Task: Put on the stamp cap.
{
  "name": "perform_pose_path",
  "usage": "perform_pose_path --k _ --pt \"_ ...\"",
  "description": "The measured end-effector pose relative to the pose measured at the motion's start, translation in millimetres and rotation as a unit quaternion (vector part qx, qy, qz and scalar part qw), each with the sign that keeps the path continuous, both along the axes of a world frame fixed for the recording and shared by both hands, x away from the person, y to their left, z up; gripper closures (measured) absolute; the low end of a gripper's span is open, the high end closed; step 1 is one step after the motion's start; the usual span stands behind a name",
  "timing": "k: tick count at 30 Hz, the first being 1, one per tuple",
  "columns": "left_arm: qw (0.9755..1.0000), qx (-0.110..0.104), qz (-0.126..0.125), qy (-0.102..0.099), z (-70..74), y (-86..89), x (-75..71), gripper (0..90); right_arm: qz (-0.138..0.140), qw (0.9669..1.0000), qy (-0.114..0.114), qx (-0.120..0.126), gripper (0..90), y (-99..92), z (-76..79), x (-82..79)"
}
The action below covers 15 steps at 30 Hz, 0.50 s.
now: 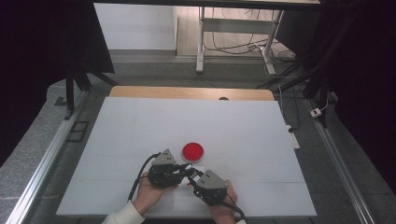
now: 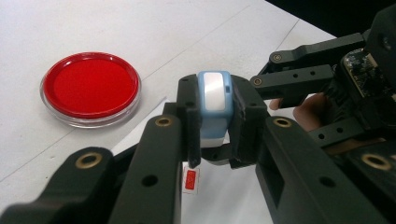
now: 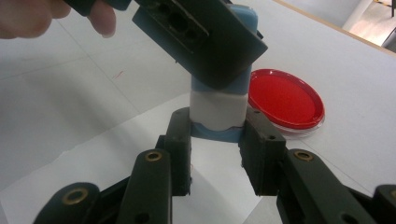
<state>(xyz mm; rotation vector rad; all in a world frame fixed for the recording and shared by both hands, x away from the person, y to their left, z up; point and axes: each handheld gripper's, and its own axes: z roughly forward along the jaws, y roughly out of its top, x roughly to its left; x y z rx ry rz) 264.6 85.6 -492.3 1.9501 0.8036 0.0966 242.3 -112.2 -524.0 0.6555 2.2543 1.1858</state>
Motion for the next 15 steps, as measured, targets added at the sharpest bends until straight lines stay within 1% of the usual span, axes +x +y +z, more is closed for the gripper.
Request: perform_pose_path --k 2,5,7,8,15 --pt "1.0 0.001 -0.001 0.001 0.0 0.1 0.3 76.1 0.003 1.0 -0.001 -0.001 64.7 -0.2 -0.2 0.3" --pt "1.0 0.003 0.0 -0.001 0.1 0.5 0.6 76.0 0.003 0.9999 -0.003 -0.011 64.6 -0.2 -1.2 1.0" --pt "1.0 0.004 0.0 -0.002 0.2 0.9 0.8 76.0 0.008 0.9999 -0.002 -0.01 64.6 -0.5 -2.9 2.1" --pt "1.0 0.003 0.001 -0.003 0.3 0.9 0.7 75.9 0.006 0.9998 -0.004 -0.016 64.5 -0.7 -2.9 2.1" --pt "1.0 0.001 -0.001 -0.005 0.7 1.2 0.7 75.8 0.012 0.9998 -0.007 -0.014 64.0 -1.8 -3.4 2.7"
